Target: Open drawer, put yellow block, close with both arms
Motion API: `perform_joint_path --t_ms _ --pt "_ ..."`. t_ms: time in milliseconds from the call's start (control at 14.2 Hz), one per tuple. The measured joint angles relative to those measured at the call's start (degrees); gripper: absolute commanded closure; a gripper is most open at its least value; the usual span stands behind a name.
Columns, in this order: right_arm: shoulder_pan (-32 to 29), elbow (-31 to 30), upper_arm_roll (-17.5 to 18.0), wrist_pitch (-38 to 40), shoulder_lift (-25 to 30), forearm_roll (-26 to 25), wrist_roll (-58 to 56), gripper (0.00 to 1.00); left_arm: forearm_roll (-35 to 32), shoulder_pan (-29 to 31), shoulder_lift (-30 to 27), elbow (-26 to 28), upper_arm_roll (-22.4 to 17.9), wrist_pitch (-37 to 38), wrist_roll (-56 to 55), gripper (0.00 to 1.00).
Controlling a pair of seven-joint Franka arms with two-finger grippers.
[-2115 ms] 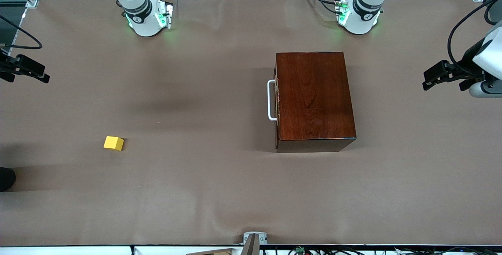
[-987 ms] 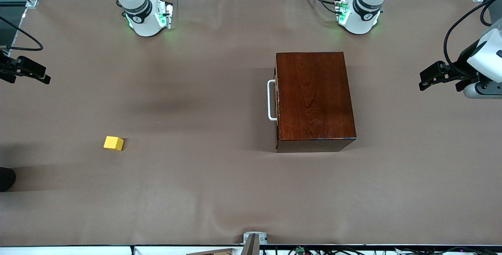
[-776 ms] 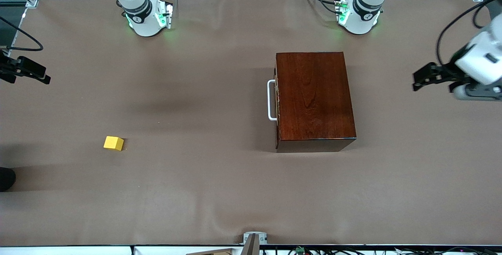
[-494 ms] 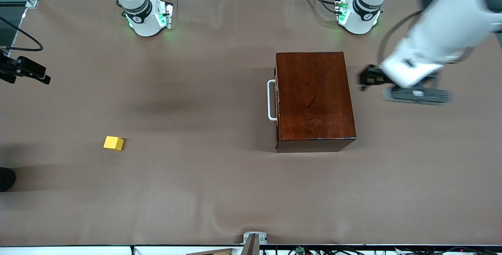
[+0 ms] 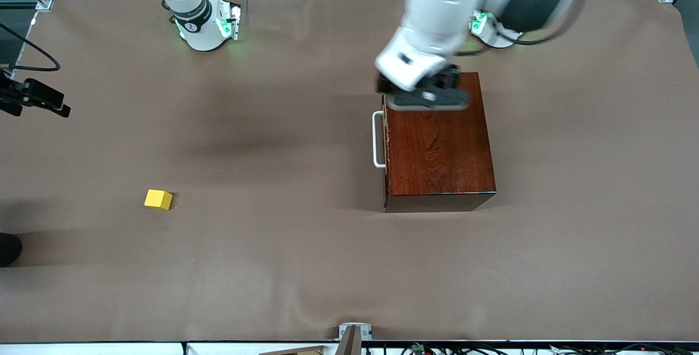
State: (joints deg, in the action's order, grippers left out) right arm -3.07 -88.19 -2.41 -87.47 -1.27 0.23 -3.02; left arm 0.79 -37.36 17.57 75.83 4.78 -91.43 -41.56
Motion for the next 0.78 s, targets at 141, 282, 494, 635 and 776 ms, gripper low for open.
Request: perform_joint_path --t_ms 141,282,494,635,776 --pt "0.0 0.0 0.0 0.0 -0.01 0.0 0.0 0.0 -0.06 -3.65 2.78 -1.5 -0.19 -0.03 -3.48 0.0" --pt "0.0 0.0 -0.02 0.0 -0.01 0.0 0.0 0.0 -0.52 -6.01 5.64 -2.69 -0.41 -0.31 -5.77 0.0" --pt "0.0 0.0 -0.02 0.0 -0.01 0.0 0.0 0.0 -5.86 -9.7 9.77 -3.28 -0.62 -0.83 -6.08 0.0" --pt "0.0 0.0 -0.01 0.0 -0.01 0.0 0.0 0.0 -7.66 -12.06 12.85 -3.52 -0.7 -1.5 -6.92 0.0" --pt "0.0 0.0 -0.01 0.0 -0.01 0.0 0.0 0.0 -8.08 -12.73 15.63 -3.86 -0.8 -2.62 -7.07 0.0"
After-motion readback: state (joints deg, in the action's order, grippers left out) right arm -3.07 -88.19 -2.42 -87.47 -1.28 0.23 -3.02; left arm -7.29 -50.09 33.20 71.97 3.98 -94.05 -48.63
